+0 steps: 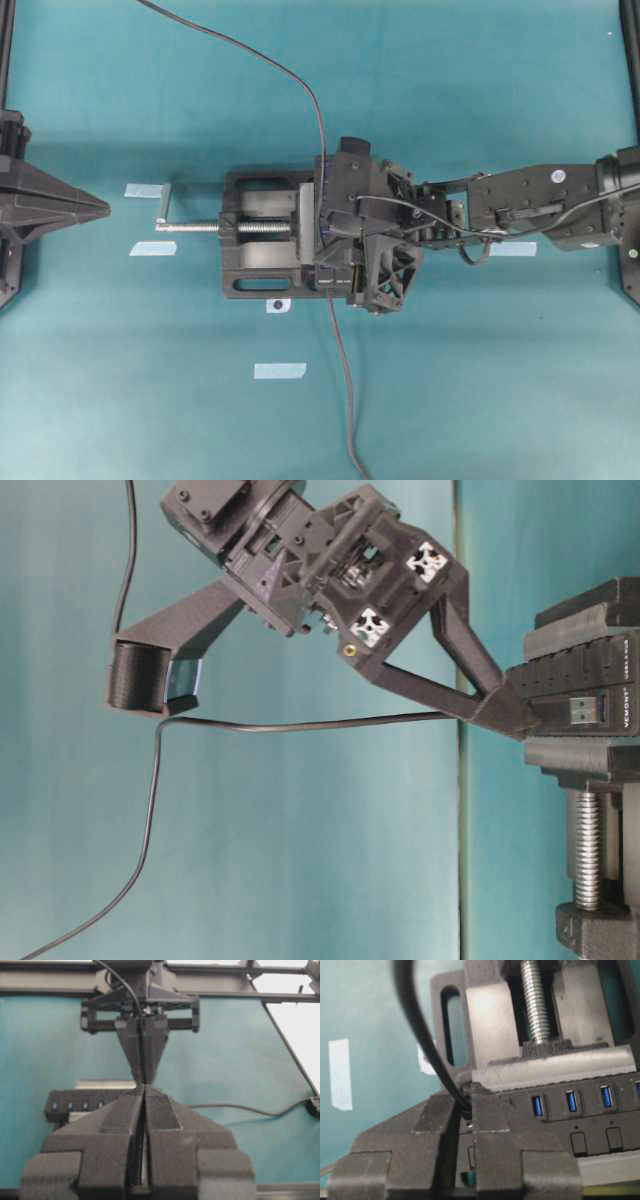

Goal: Insert the USB into the front port of the fixed hub.

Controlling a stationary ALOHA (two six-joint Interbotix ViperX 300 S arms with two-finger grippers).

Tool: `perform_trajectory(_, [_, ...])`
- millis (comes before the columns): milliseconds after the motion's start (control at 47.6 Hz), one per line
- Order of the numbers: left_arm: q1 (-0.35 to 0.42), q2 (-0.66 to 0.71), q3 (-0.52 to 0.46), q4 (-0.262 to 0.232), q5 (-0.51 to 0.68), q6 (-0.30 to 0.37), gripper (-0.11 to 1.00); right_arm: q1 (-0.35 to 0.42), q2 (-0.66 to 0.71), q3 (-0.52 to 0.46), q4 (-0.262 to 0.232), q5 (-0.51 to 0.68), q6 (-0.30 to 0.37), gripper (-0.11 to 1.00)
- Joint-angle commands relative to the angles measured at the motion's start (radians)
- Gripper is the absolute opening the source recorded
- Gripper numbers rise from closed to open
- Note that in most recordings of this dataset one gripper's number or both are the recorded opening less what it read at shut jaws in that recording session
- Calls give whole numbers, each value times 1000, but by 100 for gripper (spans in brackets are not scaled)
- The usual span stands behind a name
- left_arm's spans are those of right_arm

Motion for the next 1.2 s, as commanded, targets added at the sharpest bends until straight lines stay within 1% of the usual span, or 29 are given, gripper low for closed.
perform_trajectory(0, [2, 11, -17, 2, -5, -2, 0, 6, -11, -25, 0, -3, 14, 3])
perform_trajectory(504, [3, 11, -12, 2, -5, -2, 0, 17, -9, -26, 3, 14, 20, 3])
perform_trajectory(714, [2, 11, -9, 2, -3, -2, 0, 21, -2, -26, 3, 14, 34, 3])
perform_trajectory(1175, [2, 11, -9, 2, -6, -2, 0, 26, 15, -25, 3, 14, 35, 3])
